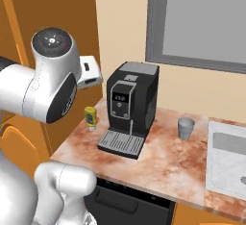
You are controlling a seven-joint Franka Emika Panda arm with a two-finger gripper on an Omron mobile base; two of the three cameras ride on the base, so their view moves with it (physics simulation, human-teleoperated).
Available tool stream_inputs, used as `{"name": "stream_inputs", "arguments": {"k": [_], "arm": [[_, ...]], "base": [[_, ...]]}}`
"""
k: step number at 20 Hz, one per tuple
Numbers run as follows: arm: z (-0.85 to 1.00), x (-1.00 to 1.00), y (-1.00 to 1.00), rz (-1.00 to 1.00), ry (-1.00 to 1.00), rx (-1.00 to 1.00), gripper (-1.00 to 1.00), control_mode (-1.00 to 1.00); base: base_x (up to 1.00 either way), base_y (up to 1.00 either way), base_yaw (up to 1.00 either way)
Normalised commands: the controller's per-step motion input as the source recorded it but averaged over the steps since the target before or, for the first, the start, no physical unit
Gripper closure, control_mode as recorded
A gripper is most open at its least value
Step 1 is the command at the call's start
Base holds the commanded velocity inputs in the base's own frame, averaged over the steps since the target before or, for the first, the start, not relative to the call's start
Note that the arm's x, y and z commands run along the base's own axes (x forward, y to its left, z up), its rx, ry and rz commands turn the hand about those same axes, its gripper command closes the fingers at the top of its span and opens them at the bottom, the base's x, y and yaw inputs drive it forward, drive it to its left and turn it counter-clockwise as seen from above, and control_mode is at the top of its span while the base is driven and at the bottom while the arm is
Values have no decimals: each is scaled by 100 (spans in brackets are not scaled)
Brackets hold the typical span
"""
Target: There are various items on the counter. Only move the condiments/shakers into the cabinet.
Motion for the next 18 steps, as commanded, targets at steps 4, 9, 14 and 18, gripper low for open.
{"name": "stream_inputs", "arguments": {"k": [4, 9, 14, 18], "arm": [[0, 2, 26, 32, -3, -32, -100, -100], [-4, 39, 14, 24, 2, -27, -100, -100], [0, 52, 46, 9, 11, -26, -100, -100], [-3, 26, 32, 2, 6, -10, -100, -100]], "base": [[0, 0, 0], [0, 0, 0], [0, 0, 0], [0, 0, 0]]}}
